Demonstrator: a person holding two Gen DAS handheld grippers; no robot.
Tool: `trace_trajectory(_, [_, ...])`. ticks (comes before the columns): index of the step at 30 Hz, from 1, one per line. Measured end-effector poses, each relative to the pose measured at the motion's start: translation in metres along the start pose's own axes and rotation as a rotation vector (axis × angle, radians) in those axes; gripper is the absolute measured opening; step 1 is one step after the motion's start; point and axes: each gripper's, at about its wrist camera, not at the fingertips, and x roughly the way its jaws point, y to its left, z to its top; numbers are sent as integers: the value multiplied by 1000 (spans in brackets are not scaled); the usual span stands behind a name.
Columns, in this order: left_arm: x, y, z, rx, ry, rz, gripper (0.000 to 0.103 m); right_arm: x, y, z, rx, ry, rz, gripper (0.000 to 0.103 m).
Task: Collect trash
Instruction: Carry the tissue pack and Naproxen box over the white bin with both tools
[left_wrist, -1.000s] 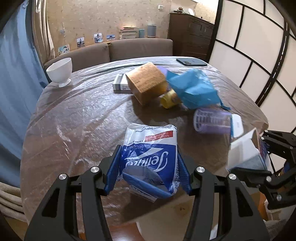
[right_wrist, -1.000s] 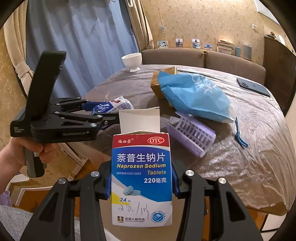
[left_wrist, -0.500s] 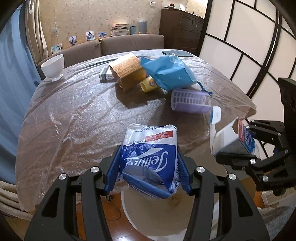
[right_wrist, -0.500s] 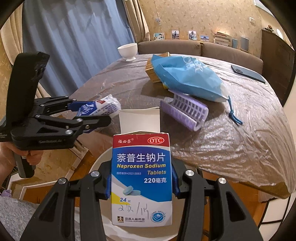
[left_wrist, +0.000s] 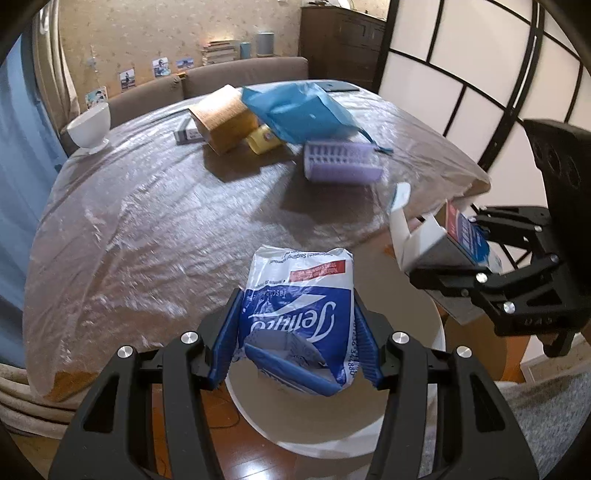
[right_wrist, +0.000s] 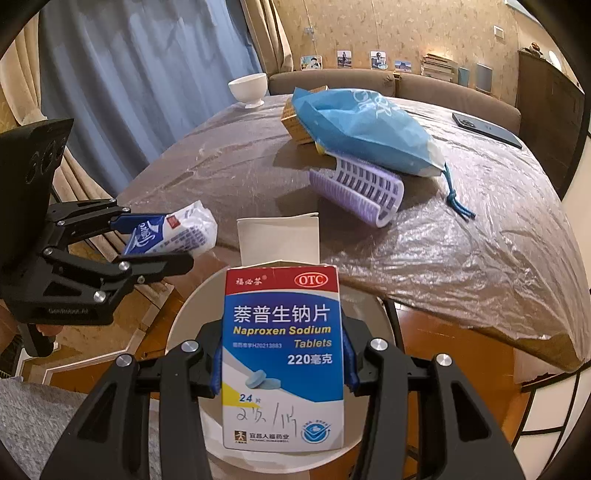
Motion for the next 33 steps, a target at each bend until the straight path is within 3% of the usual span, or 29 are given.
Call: trace_trajectory(33, [56,-12,-43,6,146,25,56,50,-7,-35,9,153,-13,46])
